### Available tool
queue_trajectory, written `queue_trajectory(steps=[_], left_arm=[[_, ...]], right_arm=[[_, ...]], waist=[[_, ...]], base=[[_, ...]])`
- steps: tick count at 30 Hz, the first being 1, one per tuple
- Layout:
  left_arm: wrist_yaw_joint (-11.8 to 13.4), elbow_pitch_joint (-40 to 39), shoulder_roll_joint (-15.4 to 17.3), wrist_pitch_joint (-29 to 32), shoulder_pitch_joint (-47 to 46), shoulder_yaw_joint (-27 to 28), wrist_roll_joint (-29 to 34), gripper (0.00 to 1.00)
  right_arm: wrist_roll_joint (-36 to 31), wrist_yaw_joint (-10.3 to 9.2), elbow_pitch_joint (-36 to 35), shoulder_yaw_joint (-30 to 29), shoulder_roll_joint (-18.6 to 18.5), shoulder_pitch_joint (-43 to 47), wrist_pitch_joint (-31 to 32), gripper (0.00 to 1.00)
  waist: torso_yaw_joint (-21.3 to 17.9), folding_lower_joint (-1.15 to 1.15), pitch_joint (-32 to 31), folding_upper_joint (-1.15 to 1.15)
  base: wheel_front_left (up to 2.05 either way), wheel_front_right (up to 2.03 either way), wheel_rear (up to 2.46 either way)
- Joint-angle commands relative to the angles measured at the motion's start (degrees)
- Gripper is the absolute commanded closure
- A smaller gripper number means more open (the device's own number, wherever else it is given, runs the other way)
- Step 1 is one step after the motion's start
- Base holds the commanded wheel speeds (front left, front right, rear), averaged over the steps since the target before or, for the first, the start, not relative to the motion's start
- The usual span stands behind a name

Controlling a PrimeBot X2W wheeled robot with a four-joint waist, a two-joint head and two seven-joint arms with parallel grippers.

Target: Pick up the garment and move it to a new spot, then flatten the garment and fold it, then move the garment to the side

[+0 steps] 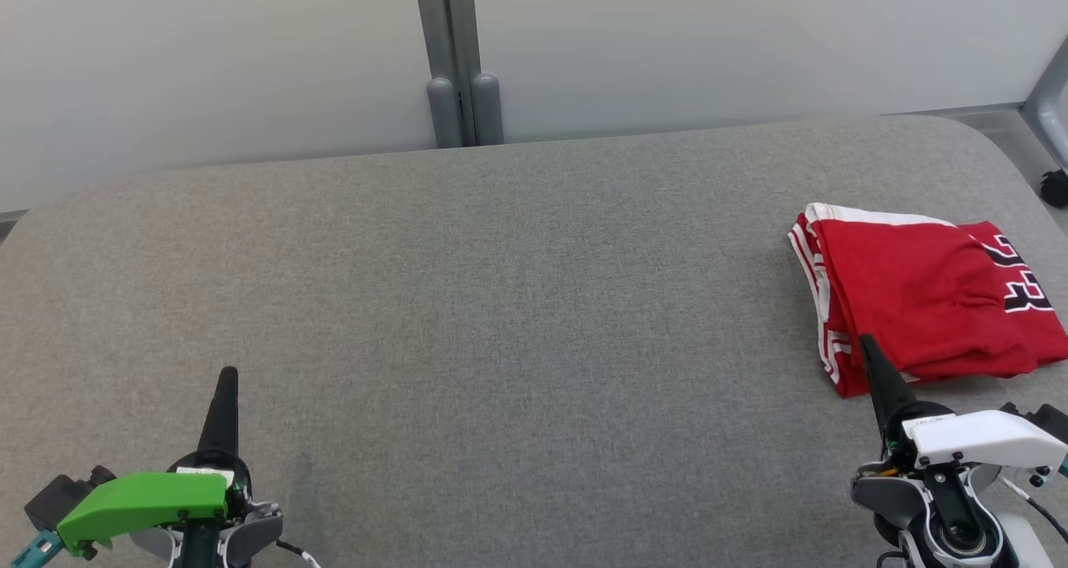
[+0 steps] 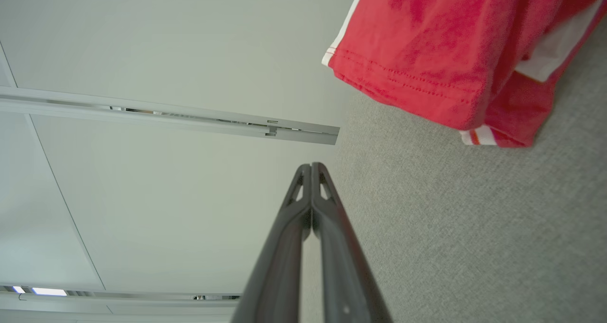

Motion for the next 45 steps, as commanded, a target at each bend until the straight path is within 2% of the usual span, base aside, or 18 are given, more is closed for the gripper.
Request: queue_trajectory(steps=[1,28,45], left_arm=[[-0.3,-0.5,0.4,0.4,-1.3,0.3,-1.3,1.00],[-0.3,-1.0,0.5,3.2,-1.9,1.2,-12.0,1.00],[-0.3,-1.0,0.5,3.3,-1.8,1.1,-11.8,1.00]], right_arm=[[1.3,0.02,-0.6,-0.3,0.1,-0.6,0.5,1.00],[10.8,0.02,-1.4,-2.2,1.2,-0.4,3.2,1.00],[10.8,0.02,-1.3,-2.1,1.1,-0.4,3.3,1.00]], waist=[[0.0,0.00,0.0,0.00],[-0.2,0.00,0.5,0.00],[-0.2,0.00,0.5,0.00]], base=[[0.00,0.00,0.00],[0.00,0.00,0.00],[0.00,0.00,0.00]])
